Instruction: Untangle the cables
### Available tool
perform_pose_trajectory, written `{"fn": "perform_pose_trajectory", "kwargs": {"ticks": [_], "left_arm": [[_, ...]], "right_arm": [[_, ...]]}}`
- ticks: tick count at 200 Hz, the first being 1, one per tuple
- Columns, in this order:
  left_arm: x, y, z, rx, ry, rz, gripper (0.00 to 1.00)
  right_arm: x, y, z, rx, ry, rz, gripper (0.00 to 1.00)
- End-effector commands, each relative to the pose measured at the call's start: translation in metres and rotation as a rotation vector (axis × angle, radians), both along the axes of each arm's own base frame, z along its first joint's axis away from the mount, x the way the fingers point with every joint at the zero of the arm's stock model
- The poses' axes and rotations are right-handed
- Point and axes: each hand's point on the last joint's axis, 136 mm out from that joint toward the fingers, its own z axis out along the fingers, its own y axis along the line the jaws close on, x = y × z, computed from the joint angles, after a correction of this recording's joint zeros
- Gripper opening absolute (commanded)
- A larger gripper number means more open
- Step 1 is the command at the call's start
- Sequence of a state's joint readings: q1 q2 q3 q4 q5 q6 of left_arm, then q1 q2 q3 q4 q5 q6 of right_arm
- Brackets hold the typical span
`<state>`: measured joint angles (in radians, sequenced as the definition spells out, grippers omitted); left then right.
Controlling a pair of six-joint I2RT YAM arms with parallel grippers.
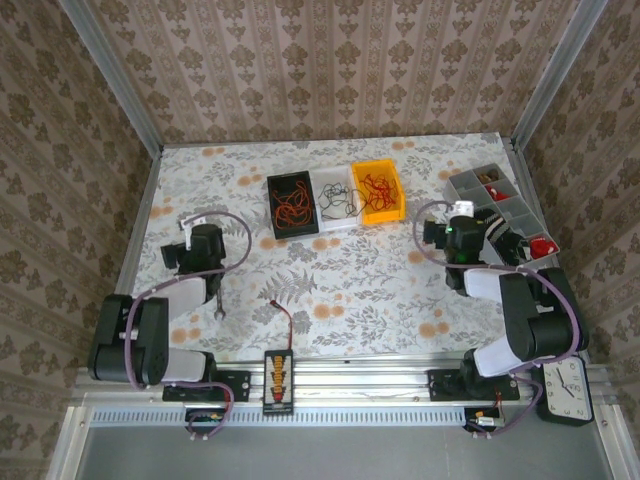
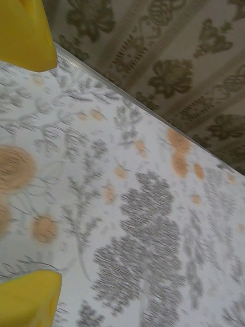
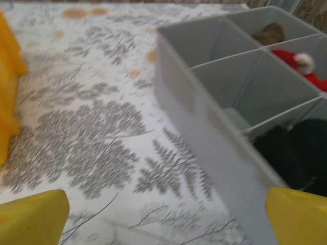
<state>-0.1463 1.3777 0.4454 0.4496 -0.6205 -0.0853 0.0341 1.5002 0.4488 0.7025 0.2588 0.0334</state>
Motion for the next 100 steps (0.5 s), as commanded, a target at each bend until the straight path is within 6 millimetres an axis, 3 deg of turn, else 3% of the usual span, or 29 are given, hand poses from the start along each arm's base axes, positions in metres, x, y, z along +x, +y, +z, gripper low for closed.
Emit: {"fn": "perform_pose_trajectory", "kwargs": {"ticks": [1,28,57,60,68,78,100], "left_arm": [[0.031,-0.004,0.024,-0.016,-0.136,-0.076,1.0],[0.048,-0.013,0.014,-0.058,-0.13,-0.177,1.0],[0.042,-0.037,0.002,-0.103,-0.153,-0.334,1.0],[0.04,-0.038,-0.003,-0.105,-0.162,-0.341,1.0],[0.042,-0.034,0.009,-0.066,-0.233,-0.324,1.0],[0.041,-0.034,-0.001,-0.111,-0.162,-0.321,1.0],[0.042,-0.034,0.001,-0.106,-0.181,-0.327,1.0]], "right_arm": [[0.007,0.026,0.002,0.073,-0.075,0.168,1.0],[0.007,0.027,0.004,0.076,-0.069,0.169,1.0],[0.005,0.025,0.004,0.057,-0.078,0.14,1.0],[0.005,0.025,0.005,0.057,-0.077,0.14,1.0],[0.005,0.025,0.005,0.057,-0.08,0.14,1.0],[0.005,0.024,0.004,0.059,-0.077,0.141,1.0],[0.005,0.025,0.005,0.06,-0.078,0.143,1.0]]}}
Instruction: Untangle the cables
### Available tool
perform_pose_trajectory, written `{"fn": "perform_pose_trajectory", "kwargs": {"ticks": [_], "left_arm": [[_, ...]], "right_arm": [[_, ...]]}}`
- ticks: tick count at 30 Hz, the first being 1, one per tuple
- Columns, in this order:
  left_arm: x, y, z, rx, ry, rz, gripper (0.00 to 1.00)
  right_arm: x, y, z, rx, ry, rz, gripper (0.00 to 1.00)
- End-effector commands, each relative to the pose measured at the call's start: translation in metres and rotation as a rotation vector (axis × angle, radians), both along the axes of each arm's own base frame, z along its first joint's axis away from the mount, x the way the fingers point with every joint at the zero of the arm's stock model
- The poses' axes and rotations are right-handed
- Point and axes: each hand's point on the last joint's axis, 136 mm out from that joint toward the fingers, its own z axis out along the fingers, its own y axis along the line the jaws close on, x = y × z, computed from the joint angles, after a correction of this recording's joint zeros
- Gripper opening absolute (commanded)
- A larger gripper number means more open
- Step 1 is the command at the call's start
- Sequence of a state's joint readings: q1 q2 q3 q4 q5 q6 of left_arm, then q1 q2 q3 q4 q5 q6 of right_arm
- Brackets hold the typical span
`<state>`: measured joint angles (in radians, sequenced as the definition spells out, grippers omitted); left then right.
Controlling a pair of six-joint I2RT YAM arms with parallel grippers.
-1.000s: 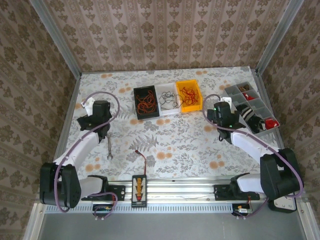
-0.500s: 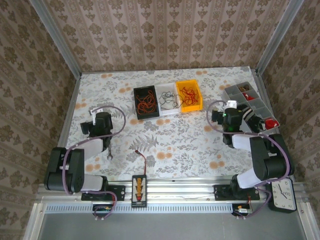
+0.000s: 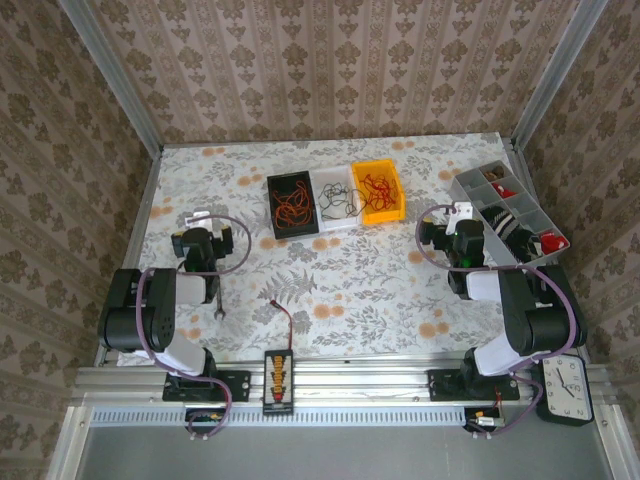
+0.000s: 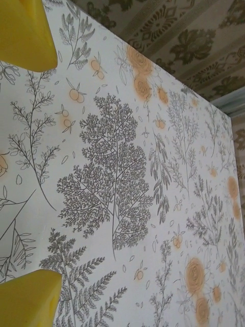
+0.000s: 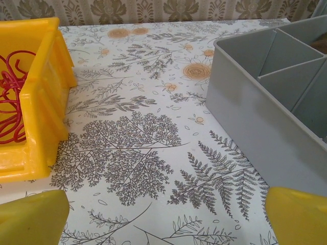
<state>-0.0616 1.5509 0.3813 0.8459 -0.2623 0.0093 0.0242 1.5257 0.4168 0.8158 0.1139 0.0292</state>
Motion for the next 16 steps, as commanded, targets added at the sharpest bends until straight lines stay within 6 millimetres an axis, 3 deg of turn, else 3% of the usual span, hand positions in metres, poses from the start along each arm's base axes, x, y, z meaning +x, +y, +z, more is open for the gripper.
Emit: {"fn": "perform_pose_trajectory", "kwargs": {"ticks": [1,16], "left_arm": [[0.0087,-0.0059,0.0178,-0.007,-0.08,-0.052,1.0],[0.0092,-0.0052,0.0191,-0.005,-0.085,-0.053,1.0]], "right_arm": [[0.0005,0.004,0.0031,0.007,-0.024,0.018,1.0],[0.0015,0.0033,0.003,0.023,-0.021,0.03,1.0]]}}
